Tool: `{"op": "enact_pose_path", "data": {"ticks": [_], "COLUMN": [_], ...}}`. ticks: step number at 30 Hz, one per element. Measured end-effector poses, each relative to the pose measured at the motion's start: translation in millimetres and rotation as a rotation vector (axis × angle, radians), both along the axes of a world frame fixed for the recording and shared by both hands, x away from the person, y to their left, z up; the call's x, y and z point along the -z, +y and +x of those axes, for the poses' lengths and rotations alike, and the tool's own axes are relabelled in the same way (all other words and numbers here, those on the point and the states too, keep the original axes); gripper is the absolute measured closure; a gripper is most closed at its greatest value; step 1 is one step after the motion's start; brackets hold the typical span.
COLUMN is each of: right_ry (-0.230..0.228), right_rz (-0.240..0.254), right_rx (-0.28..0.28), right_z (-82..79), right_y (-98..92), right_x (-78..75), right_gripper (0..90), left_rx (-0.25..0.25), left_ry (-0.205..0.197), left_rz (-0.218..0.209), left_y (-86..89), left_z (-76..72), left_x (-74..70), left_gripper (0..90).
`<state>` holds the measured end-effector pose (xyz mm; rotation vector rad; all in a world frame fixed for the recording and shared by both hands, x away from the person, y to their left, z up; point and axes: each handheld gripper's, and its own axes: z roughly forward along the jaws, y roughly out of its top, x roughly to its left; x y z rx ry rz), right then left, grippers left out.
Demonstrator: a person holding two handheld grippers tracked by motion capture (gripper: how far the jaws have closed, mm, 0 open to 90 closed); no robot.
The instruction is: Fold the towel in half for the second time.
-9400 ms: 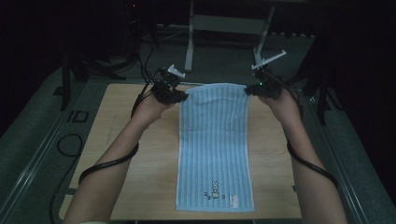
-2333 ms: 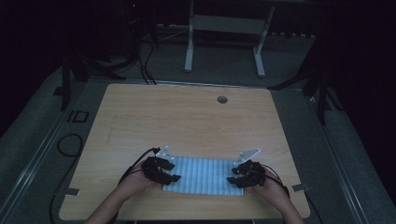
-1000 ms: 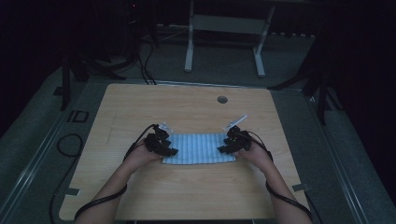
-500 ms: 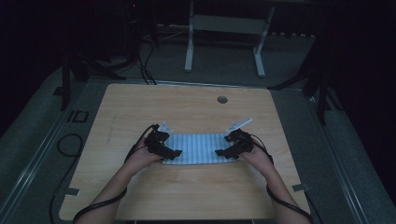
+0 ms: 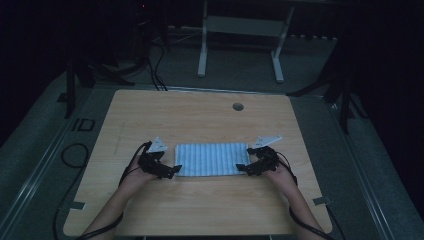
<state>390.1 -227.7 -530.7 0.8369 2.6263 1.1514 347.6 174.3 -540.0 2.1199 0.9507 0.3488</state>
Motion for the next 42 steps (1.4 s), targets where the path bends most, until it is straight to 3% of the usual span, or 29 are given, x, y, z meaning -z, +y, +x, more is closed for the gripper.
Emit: {"op": "enact_pose_path", "data": {"ticks": [6,11,19,25,32,36,42], "right_ry": [-0.01,-0.003,-0.023,-0.03,-0.069,-0.107,-0.127], "right_rz": [0.009,0.018,0.016,0.009,-0.007,0.003,-0.002], "right_rx": [0.063,0.109,0.208,0.327,0.446,0.508,0.591], "right_z": [-7.5,-10.4,-17.5,-21.4,-26.9,-29.6,-32.1], "right_y": [-25.2,-44.5,-77.3,-96.8,-110.1,-116.4,-125.8], "right_x": [7.1,12.8,16.7,17.5,16.0,15.6,12.8], "right_gripper": [12.6,12.6,12.7,12.8,12.7,12.5,12.5], "left_rx": [-0.02,-0.046,-0.111,-0.166,-0.249,-0.291,-0.346], "left_ry": [0.007,0.017,0.03,0.021,-0.016,-0.033,-0.05], "left_rz": [-0.011,0.005,-0.027,-0.098,-0.12,-0.116,-0.111], "left_y": [25.1,38.1,61.7,79.3,94.3,103.3,112.9], "left_z": [-11.7,-18.8,-29.4,-32.5,-36.2,-41.0,-48.1], "left_x": [8.2,13.1,17.2,14.4,12.1,12.4,12.0], "left_gripper": [1.9,2.0,1.9,2.0,2.0,2.0,2.0]}}
